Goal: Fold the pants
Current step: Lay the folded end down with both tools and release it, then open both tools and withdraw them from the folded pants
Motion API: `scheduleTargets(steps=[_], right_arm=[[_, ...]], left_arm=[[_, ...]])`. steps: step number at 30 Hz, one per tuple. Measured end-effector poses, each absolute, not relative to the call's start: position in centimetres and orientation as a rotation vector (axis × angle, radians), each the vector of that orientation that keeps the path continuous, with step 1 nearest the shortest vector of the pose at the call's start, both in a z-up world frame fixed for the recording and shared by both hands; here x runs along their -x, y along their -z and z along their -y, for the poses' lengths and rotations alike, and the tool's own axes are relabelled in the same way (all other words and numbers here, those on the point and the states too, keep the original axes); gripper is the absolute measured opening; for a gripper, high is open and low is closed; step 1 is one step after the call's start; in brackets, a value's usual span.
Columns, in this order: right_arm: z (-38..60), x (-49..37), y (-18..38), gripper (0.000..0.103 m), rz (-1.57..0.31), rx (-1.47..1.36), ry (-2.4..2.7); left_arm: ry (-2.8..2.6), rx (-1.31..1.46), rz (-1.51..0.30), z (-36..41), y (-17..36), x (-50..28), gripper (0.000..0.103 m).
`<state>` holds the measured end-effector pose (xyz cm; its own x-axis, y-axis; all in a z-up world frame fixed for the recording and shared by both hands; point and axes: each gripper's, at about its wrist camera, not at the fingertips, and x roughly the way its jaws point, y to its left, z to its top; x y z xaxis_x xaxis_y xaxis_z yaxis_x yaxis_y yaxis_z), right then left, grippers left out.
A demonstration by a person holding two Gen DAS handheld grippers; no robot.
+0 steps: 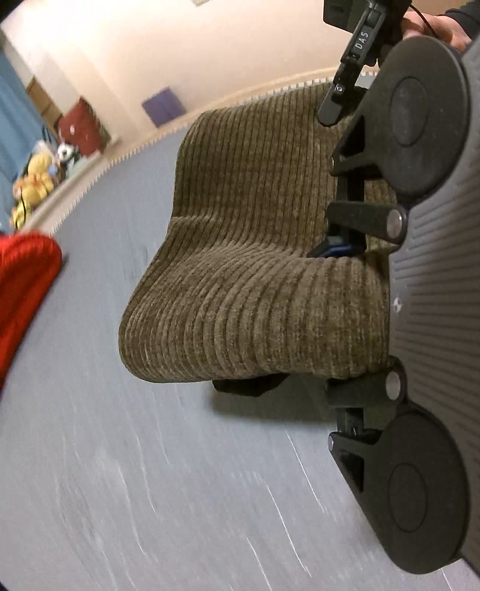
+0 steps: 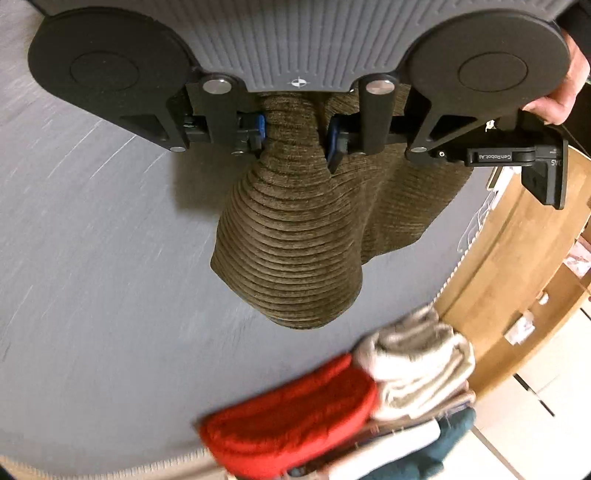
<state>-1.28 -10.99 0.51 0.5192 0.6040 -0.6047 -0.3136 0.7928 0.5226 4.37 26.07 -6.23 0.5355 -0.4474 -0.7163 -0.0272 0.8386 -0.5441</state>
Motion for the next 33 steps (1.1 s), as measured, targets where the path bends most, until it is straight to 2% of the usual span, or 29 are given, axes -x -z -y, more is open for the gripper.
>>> scheduleTargets(steps=[6, 12, 13, 15, 16, 17, 20, 24, 25, 26, 28, 30, 33], right_arm=[[18.4, -0.2, -4.5, 0.030, -0.773, -0.314, -0.555], [24.1, -2.2, -6.8, 0.030, -0.708, -0.295, -0.518], [24.7, -2.7, -6.7, 0.031, -0.706, -0.297, -0.510], [25.8, -3.9, -5.2, 0.040, -0.728, -0.298, -0.470], [26.4, -4.7, -4.1, 0.050, -0.752, -0.283, -0.404], [26.5, -5.4, -3.1, 0.054, -0.770, -0.256, -0.309], [28.0, -5.8, -1.6, 0.054, -0.757, -0.192, -0.078], [27.3, -4.3, -1.5, 0.054, -0.736, -0.173, -0.235], [26.9, -3.8, -1.3, 0.053, -0.733, -0.130, -0.272], [26.3, -3.4, -0.8, 0.053, -0.745, -0.092, -0.316], [25.1, -3.3, 0.8, 0.052, -0.820, -0.035, -0.400], [23.7, -3.4, 3.7, 0.053, -1.002, 0.052, -0.472], [22.4, -2.6, 4.6, 0.053, -1.000, 0.200, -0.515]], left_arm=[[0.390, 0.526, -0.899, -18.9, 3.6, -7.7, 0.052], [0.457, 0.577, -0.856, -13.4, 3.3, -11.6, 0.052], [0.462, 0.586, -0.867, -13.0, 3.7, -12.3, 0.056], [0.416, 0.572, -0.911, -13.0, 5.1, -13.7, 0.061], [0.336, 0.541, -0.917, -13.5, 5.2, -14.0, 0.061], [0.212, 0.482, -0.910, -13.8, 5.3, -14.0, 0.061], [0.138, 0.401, -0.880, -13.9, 4.6, -13.4, 0.061], [0.296, 0.280, -0.810, -11.8, 3.0, -11.0, 0.061], [0.339, 0.212, -0.801, -10.7, 3.0, -10.3, 0.059], [0.371, 0.158, -0.802, -9.7, 3.2, -9.9, 0.053], [0.423, 0.040, -0.868, -8.2, 4.8, -9.1, 0.046], [0.409, -0.161, -1.005, -6.7, 8.2, -8.7, 0.048], [0.413, -0.211, -1.025, -5.8, 8.9, -8.3, 0.048]])
